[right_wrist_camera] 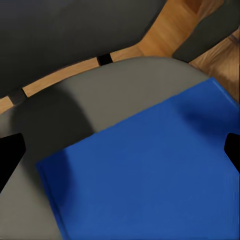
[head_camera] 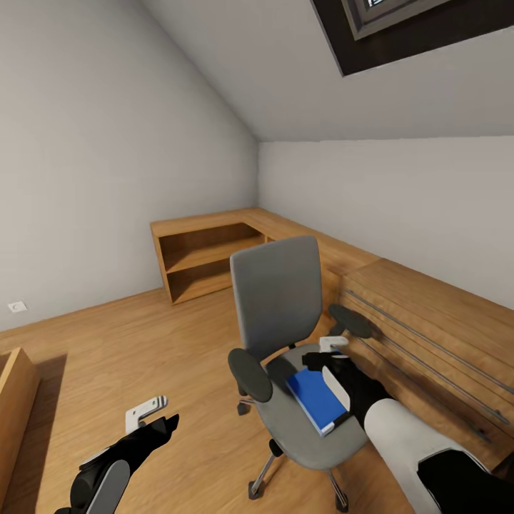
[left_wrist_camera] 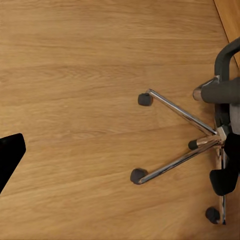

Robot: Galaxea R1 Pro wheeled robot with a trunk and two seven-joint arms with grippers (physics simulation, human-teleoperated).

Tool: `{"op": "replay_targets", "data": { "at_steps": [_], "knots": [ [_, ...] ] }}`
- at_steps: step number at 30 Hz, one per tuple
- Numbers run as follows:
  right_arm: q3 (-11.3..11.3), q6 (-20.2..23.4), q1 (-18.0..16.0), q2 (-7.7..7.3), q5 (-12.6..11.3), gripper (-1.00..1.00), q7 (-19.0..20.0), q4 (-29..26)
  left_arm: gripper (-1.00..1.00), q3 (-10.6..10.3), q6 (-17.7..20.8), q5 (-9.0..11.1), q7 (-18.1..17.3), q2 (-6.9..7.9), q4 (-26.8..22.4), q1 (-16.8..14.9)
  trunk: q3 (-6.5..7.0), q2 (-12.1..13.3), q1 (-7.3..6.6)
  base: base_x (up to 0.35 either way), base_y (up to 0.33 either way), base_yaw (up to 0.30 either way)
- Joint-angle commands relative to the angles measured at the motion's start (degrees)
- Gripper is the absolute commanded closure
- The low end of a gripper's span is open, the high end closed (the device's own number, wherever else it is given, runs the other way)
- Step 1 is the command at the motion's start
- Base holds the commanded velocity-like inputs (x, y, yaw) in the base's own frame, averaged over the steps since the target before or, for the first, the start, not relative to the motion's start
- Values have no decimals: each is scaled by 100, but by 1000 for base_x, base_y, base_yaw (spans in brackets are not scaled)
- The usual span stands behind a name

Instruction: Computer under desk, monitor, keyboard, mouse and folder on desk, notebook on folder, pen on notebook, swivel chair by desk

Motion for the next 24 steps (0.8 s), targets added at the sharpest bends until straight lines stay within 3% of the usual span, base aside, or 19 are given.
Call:
{"op": "replay_targets", "data": {
  "at_steps": [1,5,12,24],
  "knots": [
    [81,24,-4,-5,-27,-100,-51,-10,-100,-11,4,60,58,5,-7,-4,-6,-3,0,0,0,0],
    [193,21,-4,-5,54,-100,-51,-8,-100,-11,1,60,58,5,-7,-4,-6,-3,0,64,0,0],
    [198,20,-4,-5,61,-100,-51,-9,-100,-11,-2,60,57,5,-7,-4,-6,-3,0,178,0,0],
    [203,20,-4,-5,63,-100,-51,-10,-100,-11,-13,54,61,5,-7,-4,-6,-3,0,59,0,0]
  ]
}}
